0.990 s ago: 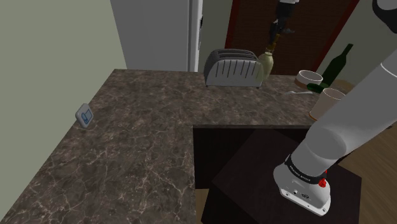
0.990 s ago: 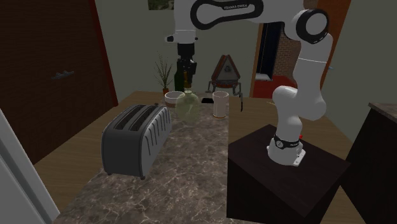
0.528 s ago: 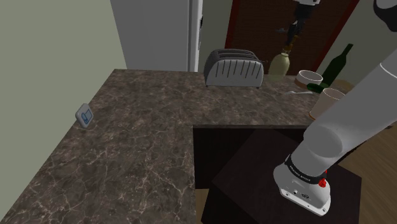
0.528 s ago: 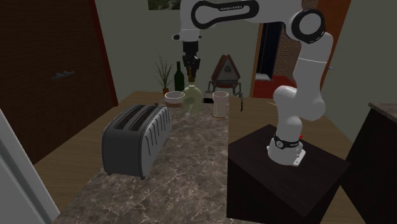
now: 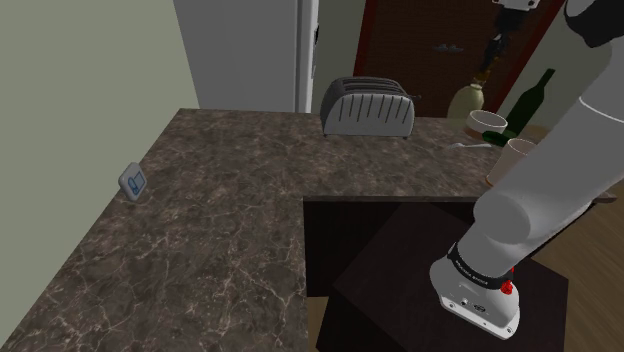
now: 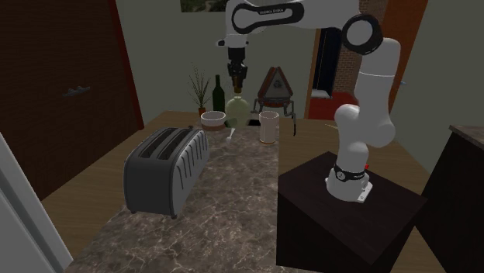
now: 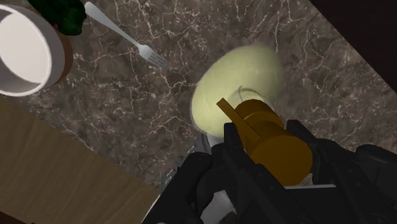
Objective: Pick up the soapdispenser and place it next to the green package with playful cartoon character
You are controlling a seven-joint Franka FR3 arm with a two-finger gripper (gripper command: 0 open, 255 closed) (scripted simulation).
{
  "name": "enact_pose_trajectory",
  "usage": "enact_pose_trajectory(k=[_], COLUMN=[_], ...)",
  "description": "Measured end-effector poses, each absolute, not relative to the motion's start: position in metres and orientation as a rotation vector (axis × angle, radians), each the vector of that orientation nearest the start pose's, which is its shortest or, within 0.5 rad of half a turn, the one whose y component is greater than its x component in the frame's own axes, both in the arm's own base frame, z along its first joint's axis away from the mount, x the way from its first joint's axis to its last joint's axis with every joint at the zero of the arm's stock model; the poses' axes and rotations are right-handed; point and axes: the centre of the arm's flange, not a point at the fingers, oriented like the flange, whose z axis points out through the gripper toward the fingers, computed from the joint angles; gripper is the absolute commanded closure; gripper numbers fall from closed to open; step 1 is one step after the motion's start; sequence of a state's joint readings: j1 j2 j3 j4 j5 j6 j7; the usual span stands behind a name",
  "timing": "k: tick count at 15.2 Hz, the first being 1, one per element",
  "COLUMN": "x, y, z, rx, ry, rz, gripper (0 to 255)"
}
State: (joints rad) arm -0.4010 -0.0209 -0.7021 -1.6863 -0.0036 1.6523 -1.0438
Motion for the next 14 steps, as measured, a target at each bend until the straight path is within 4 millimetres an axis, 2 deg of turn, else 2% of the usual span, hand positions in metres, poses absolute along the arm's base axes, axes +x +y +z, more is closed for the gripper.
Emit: enact_pose_trajectory(k=[14], x=[0.114], y=[-0.624], z=[0.583], rx=[-3.121], ry=[0.091], rz=[0.001], gripper=[255])
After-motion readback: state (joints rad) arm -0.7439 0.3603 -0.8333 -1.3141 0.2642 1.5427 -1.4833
